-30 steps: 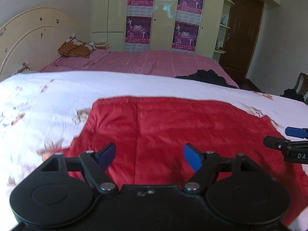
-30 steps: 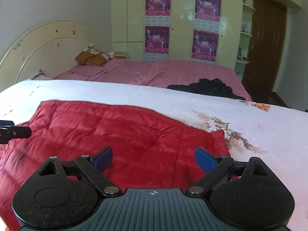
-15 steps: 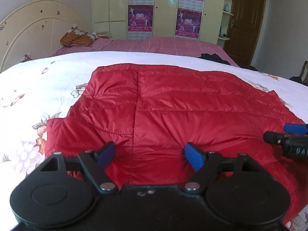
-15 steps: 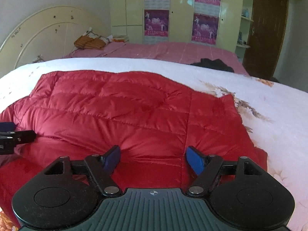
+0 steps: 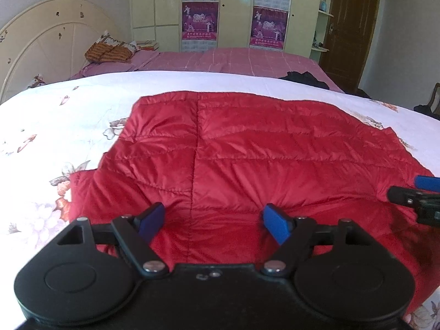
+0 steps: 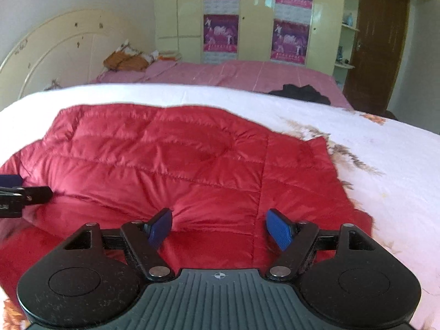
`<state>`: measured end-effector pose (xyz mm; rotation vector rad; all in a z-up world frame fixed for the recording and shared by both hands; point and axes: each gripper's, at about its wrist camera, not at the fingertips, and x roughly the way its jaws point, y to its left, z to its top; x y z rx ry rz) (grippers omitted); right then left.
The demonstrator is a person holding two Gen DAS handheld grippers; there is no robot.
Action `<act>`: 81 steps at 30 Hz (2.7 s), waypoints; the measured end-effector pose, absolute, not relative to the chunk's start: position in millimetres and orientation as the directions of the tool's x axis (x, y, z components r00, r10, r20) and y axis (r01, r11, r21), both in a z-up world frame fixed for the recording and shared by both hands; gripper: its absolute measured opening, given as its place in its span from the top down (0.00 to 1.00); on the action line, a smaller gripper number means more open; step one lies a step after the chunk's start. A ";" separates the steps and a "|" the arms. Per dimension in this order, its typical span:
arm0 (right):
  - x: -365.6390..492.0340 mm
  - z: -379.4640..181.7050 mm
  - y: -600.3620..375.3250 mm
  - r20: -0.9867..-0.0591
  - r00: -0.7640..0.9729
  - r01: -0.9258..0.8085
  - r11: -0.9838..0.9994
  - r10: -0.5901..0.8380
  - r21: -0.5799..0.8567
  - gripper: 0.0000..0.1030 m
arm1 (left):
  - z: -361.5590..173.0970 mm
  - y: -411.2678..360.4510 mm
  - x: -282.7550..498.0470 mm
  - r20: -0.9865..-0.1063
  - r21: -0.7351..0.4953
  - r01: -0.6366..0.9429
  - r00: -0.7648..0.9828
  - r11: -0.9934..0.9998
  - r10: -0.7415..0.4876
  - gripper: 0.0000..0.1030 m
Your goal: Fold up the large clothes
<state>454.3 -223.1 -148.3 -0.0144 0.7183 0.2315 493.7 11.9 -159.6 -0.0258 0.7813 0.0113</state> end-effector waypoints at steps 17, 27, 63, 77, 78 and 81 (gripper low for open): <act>347.3 -130.2 -239.5 -0.697 0.692 -0.152 0.982 0.189 0.115 0.27 | -133.3 37.6 412.4 -0.701 -0.132 -0.016 0.708 0.991 -0.082 0.24; 323.0 -136.4 -265.7 -0.732 0.654 -0.075 0.980 0.188 0.184 0.00 | -147.0 71.2 369.5 -0.754 -0.268 -0.093 0.640 0.959 -0.148 0.21; 396.7 -157.7 -307.4 -0.687 0.647 -0.014 0.906 0.330 0.422 0.69 | -173.2 87.1 435.9 -0.711 -0.456 -0.265 0.682 0.850 -0.169 0.74; 322.8 -126.9 -305.1 -0.678 0.632 -0.074 0.899 0.377 0.431 0.71 | -140.1 95.9 358.8 -0.702 -0.400 -0.176 0.690 0.899 -0.177 0.80; 310.4 -126.5 -303.5 -0.680 0.628 -0.075 0.900 0.377 0.429 0.71 | -139.8 98.7 349.1 -0.703 -0.402 -0.169 0.687 0.900 -0.185 0.80; 274.7 -126.4 -298.7 -0.690 0.618 -0.070 0.901 0.377 0.429 0.71 | -140.3 109.3 316.5 -0.701 -0.419 -0.158 0.682 0.894 -0.208 0.80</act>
